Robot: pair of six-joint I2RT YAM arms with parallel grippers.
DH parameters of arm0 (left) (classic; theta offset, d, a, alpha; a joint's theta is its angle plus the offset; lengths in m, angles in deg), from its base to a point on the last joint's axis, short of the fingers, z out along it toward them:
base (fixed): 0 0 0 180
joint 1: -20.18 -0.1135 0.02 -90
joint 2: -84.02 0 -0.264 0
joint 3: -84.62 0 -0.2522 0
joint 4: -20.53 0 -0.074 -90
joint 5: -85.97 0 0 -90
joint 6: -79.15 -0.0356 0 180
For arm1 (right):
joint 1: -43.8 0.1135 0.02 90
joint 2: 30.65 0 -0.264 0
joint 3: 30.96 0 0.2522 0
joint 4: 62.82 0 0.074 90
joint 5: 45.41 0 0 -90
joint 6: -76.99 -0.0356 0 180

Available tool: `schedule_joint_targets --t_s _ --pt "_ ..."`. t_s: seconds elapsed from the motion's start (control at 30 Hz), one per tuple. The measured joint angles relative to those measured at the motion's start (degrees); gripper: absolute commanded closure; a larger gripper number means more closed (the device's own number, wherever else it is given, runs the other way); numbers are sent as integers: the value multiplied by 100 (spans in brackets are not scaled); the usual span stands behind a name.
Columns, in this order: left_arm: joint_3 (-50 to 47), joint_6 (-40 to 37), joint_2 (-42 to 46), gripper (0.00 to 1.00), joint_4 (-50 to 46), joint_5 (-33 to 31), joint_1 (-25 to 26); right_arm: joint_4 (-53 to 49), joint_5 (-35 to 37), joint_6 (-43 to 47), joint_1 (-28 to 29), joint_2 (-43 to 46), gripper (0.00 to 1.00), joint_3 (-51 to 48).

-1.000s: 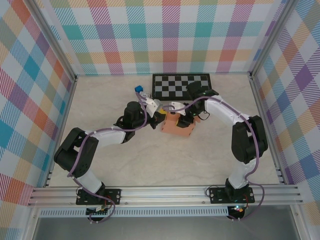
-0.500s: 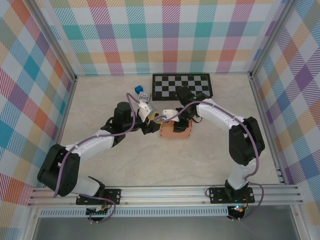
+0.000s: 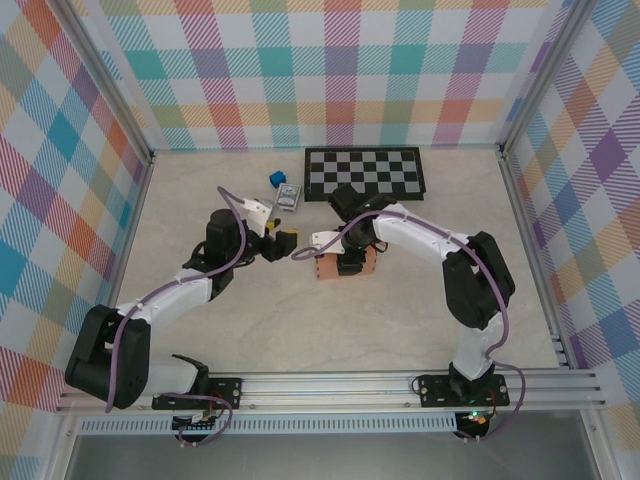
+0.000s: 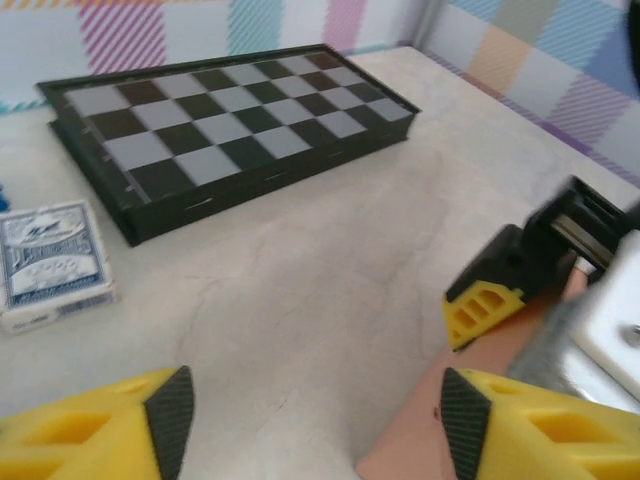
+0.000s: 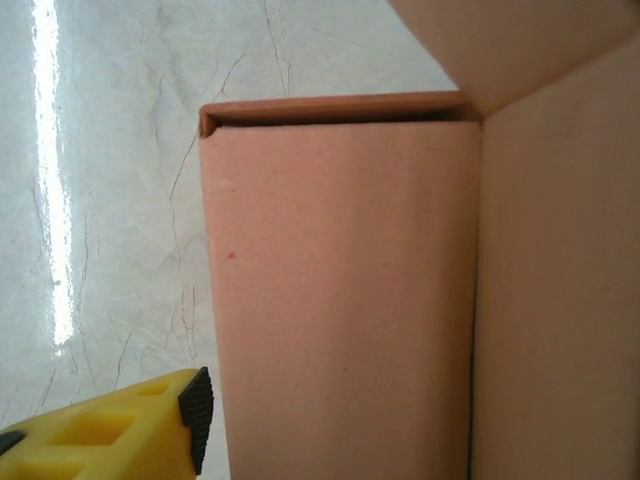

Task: Fold the paper box

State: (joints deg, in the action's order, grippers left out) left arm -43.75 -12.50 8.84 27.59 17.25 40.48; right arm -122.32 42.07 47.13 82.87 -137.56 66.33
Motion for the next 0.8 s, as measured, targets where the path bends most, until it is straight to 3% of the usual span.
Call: schedule_joint_targets --t_s 0.07,0.2,0.33,0.57,0.7,0.8 --pt "125 293 -55 29 -168 -254 -20 -11 9 -13 0 0 33 17" --pt "461 577 -142 30 -603 -533 -35 -94 7 -98 -2 0 27 118" --pt "737 774 -164 29 -907 -599 -35 -133 -50 -153 -9 15 19 212" --pt "1226 1250 -304 30 -1554 -577 -35 -212 -435 -426 -205 428 17 212" --pt "1333 1698 -319 33 -2072 -424 -35 -59 -942 -1156 -636 1156 17 210" --pt "1569 1958 -468 34 -2822 -319 -35 299 -1182 -2398 -1305 1832 22 166"
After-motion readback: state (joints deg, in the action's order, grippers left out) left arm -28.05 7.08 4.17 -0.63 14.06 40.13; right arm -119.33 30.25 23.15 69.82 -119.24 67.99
